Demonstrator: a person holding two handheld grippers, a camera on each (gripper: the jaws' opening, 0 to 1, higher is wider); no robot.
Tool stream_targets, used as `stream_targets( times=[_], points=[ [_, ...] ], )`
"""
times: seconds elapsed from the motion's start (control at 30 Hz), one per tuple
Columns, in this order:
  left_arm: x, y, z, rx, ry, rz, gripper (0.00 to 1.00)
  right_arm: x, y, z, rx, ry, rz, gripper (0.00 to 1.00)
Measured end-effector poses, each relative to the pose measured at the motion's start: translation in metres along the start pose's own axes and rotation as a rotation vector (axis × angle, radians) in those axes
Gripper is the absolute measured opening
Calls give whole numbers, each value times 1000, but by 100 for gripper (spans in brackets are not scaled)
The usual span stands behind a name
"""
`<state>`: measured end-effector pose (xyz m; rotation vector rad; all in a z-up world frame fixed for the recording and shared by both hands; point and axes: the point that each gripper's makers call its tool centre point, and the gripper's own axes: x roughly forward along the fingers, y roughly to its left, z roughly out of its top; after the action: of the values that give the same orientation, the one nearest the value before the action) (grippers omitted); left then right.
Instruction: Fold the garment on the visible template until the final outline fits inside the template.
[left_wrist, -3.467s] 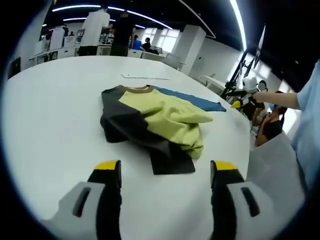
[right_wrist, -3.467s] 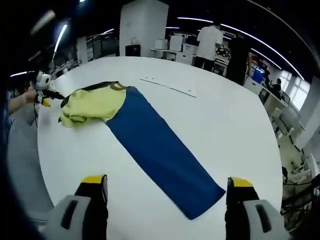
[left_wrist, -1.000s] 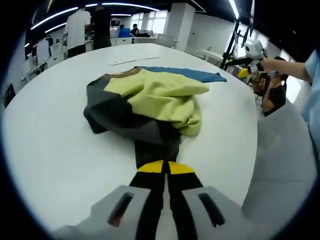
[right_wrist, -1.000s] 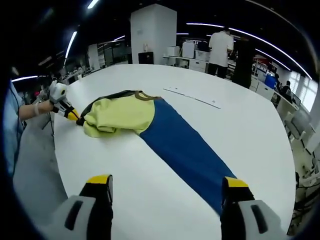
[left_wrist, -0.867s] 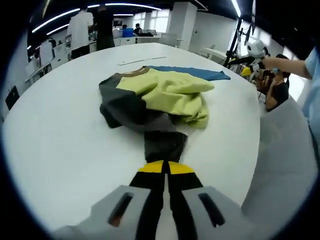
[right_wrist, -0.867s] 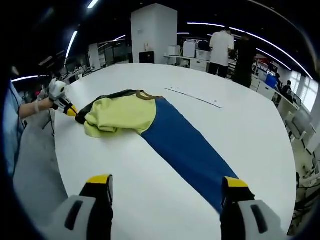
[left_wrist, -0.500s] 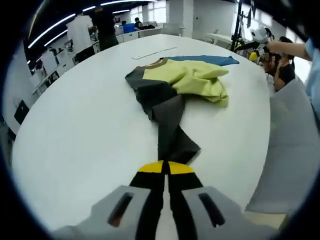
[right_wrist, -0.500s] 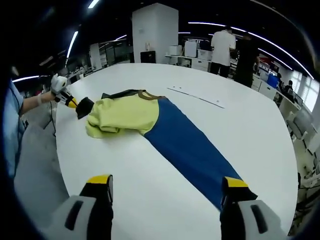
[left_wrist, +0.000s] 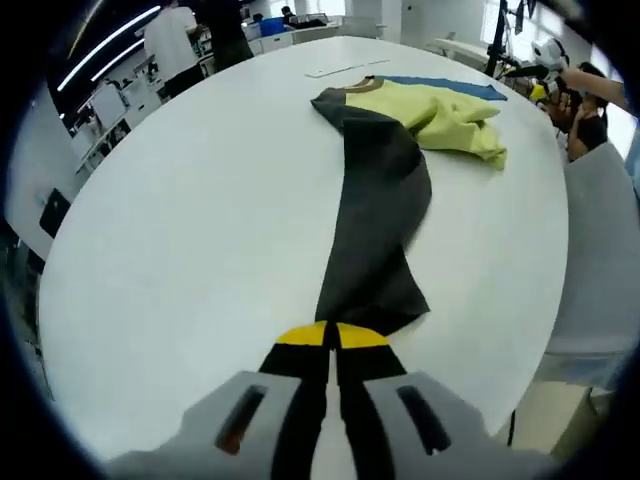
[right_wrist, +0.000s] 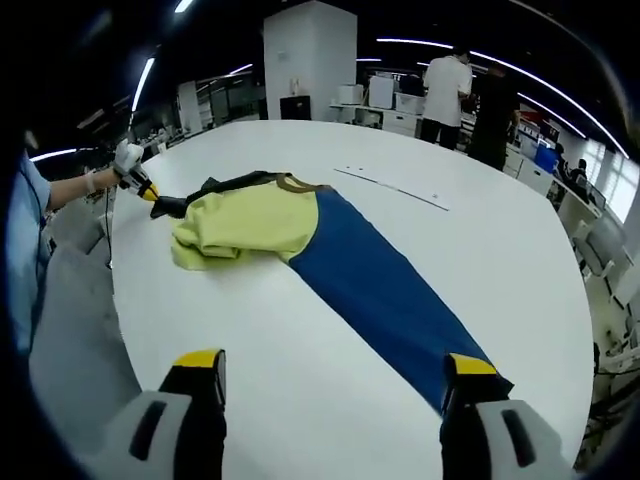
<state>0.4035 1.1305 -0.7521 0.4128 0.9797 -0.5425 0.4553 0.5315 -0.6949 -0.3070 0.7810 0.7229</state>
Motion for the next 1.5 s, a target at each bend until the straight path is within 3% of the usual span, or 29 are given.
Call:
stream_targets(
  times=[0.17, 0.37, 0.57, 1.07, 1.2, 1.4, 1.5],
  points=[
    [0, 20, -11, 1, 39, 24, 0, 0, 1, -1, 1, 4, 1, 90],
    [5, 59, -20, -25, 93, 88, 0, 0, 2, -3, 3, 13, 3, 90],
    [10, 95, -19, -31, 132, 140, 0, 1, 2, -6, 9, 19, 2, 89],
    [28, 148, -11, -12, 193, 214, 0, 1, 3, -13, 34, 18, -3, 89],
    [32, 161, -8, 32, 235, 203, 0, 2, 2, -13, 42, 13, -6, 89],
    [38, 179, -6, 0, 247, 202, 0, 5, 4, -16, 46, 19, -3, 89],
    [39, 181, -7, 21, 263, 199, 0, 6, 4, -17, 47, 23, -1, 89]
  ],
)
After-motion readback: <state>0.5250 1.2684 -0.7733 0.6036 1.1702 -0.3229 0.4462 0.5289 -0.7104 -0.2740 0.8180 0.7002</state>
